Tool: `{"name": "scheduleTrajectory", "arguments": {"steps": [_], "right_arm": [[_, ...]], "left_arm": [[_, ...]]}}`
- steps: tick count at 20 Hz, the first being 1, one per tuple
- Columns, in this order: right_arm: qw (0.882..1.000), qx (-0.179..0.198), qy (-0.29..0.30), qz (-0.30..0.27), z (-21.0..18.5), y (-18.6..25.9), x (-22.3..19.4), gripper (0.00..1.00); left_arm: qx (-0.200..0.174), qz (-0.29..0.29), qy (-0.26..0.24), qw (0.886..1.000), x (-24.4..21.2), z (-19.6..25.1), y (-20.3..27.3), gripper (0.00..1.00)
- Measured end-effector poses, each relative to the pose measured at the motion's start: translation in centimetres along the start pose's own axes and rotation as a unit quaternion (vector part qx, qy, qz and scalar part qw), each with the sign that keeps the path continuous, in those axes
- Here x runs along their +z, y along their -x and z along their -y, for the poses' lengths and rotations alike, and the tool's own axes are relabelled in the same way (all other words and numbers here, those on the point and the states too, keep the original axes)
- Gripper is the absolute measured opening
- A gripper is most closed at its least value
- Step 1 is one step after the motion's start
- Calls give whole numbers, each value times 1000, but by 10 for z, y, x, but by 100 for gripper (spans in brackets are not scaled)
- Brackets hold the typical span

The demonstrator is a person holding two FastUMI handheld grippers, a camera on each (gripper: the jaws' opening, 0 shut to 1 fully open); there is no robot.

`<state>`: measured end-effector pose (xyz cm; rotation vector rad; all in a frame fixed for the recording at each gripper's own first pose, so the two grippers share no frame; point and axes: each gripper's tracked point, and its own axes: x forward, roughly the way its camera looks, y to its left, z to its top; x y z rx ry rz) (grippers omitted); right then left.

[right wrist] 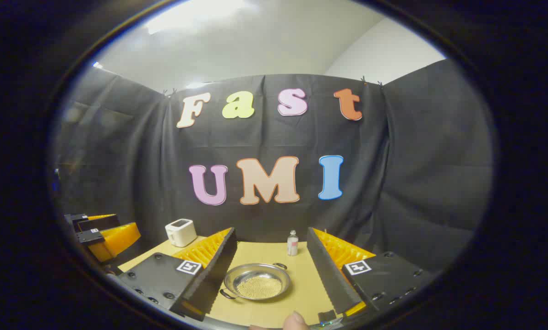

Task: First push the handle of the pot to place it horizontally, then grasp the pot with both hands and set it on the induction cooktop.

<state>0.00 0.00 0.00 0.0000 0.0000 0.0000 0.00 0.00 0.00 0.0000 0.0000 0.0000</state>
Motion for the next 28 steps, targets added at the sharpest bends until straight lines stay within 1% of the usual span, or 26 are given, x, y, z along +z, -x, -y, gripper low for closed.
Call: {"name": "scheduleTrajectory", "arguments": {"steps": [1,3,4,5,6,8,9,10,15,17,21,22,25,26,27,28], "right_arm": [[1000,-2,1,-1,1,-3,1,97],[1000,-1,-1,-3,1,-6,0,98],[1000,-1,-1,-2,0,-8,2,98],[1000,0,0,-2,-1,-9,1,98],[1000,1,2,-3,-1,-10,1,98],[1000,3,7,-5,-4,-13,-2,97],[1000,4,7,-6,-4,-15,-3,97],[1000,6,6,-7,-5,-17,-3,97],[1000,7,1,-12,-6,-25,-7,98],[1000,8,3,-14,-7,-28,-8,97],[1000,12,3,-19,-16,-32,-12,97],[1000,13,4,-21,-19,-33,-13,98],[999,17,14,-32,-27,-34,-23,98],[999,17,16,-35,-30,-35,-25,98],[999,16,18,-35,-33,-36,-25,98],[999,15,21,-37,-34,-36,-27,98]], "left_arm": [[-1,0,-3,1000,-1,1,-3,96],[-2,1,-11,1000,-1,2,-6,95],[-2,2,-12,1000,0,2,-7,92],[-2,1,-13,1000,0,2,-8,92],[-2,0,-13,1000,-1,2,-9,96],[1,-2,-14,1000,-3,0,-10,95],[4,-5,-14,1000,-5,0,-12,92],[6,-5,-15,1000,-5,-1,-12,96],[12,-13,-20,1000,-10,-6,-15,95],[14,-16,-20,1000,-12,-7,-16,92],[13,-20,-22,999,-16,-11,-16,93],[11,-20,-22,999,-16,-12,-16,96],[10,-22,-24,999,-21,-20,-15,96],[9,-24,-21,999,-24,-22,-14,99],[6,-28,-17,999,-27,-24,-13,96],[4,-31,-13,999,-30,-25,-13,99]]}}
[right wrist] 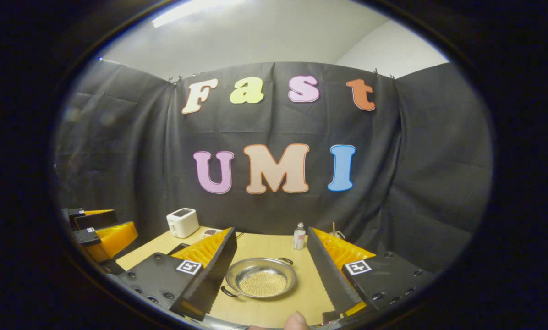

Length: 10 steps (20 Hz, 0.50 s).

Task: First push the handle of the pot to place it horizontally, then grasp the pot with both hands and set it on the induction cooktop.

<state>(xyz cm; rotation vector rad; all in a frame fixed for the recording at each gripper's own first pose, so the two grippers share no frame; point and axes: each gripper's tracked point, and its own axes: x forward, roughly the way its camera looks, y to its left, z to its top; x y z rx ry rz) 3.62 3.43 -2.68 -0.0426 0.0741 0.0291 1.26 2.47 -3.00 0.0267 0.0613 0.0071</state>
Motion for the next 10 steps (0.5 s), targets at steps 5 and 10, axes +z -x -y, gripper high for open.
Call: {"name": "scheduleTrajectory", "arguments": {"steps": [5,10], "right_arm": [[1000,9,10,-23,-10,-12,-21,99],[997,49,-3,-60,-19,-44,-58,99]], "left_arm": [[9,-12,1,1000,-12,-12,-6,95],[45,-41,1,998,-31,-19,-21,95]]}}
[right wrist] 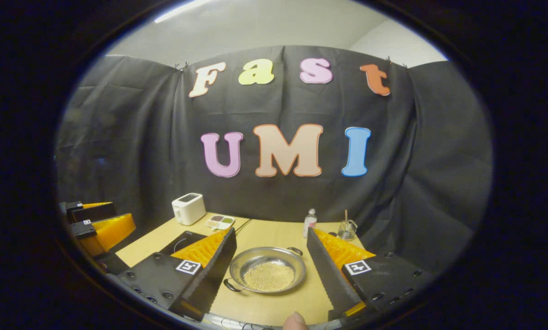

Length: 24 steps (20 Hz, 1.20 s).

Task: First push the handle of the pot to place it horizontally, then grasp the pot with both hands and set it on the induction cooktop.

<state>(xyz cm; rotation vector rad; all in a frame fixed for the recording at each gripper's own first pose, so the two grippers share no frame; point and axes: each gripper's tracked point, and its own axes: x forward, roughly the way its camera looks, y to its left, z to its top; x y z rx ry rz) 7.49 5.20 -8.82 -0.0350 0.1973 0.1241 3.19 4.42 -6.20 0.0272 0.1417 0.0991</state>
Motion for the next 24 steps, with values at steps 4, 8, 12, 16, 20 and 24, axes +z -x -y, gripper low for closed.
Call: {"name": "scheduleTrajectory", "arguments": {"steps": [4,8,12,16,20,24], "right_arm": [[999,30,-4,-24,4,-30,-22,96],[996,55,6,-62,10,-58,-61,60],[990,84,16,-112,13,-69,-107,10],[978,108,-20,-178,-5,-76,-148,3],[972,72,-50,-217,-20,-88,-179,2],[964,24,-60,-259,-39,-98,-219,3]], "left_arm": [[20,-10,1,1000,-4,8,-20,93],[51,-39,19,998,-15,13,-33,93],[79,-59,22,995,-25,9,-38,96],[75,-72,33,994,-41,0,-47,96],[39,-67,25,997,-45,-24,-66,96],[-23,-79,28,996,-60,-48,-86,96]]}}
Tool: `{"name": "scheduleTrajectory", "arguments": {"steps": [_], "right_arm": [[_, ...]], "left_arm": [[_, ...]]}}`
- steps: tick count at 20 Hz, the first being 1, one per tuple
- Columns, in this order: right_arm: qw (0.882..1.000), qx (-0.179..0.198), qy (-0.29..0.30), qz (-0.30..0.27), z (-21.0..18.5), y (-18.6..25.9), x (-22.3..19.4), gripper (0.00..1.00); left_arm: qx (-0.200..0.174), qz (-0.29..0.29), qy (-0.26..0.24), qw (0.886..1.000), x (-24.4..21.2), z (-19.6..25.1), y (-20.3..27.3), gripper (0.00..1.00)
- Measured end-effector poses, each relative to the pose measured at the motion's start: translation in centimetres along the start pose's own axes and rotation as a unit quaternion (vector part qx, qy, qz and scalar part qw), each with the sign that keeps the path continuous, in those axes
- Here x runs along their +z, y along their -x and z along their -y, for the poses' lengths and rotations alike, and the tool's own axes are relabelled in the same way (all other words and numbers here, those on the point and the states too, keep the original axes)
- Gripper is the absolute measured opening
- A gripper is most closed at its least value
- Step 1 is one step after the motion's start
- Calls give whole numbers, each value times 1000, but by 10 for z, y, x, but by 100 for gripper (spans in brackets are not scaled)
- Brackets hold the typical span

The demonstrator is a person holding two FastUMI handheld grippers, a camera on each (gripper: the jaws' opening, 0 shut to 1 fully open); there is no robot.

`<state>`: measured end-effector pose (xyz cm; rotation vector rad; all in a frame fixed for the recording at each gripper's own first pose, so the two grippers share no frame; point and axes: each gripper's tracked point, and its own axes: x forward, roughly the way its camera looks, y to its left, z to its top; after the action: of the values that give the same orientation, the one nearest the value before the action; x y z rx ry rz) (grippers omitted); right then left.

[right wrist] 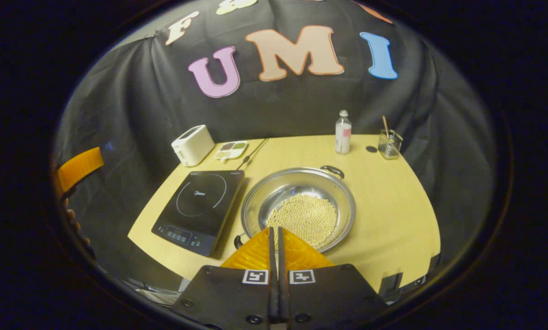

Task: First push the handle of the pot to place it horizontally, then grasp the pot with both hands and set it on the induction cooktop.

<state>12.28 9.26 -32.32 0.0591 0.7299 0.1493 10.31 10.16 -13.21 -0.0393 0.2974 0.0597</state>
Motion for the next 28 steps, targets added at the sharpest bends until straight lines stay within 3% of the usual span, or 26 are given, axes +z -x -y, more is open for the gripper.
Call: {"name": "scheduleTrajectory", "arguments": {"steps": [5,6,11,17,28], "right_arm": [[997,-55,19,-53,-9,-31,-50,3],[996,-63,16,-63,-9,-36,-58,3],[990,-89,10,-107,-10,-57,-90,3],[986,-87,13,-143,-26,-74,-117,3],[985,-71,-14,-157,-58,-99,-109,0]], "left_arm": [[-39,2,2,999,-2,-35,-27,96],[-44,7,-1,999,1,-41,-31,93],[-72,18,-19,997,4,-45,-47,96],[-86,8,-11,996,0,-43,-56,96],[-81,1,-10,997,-2,-56,-57,96]]}}
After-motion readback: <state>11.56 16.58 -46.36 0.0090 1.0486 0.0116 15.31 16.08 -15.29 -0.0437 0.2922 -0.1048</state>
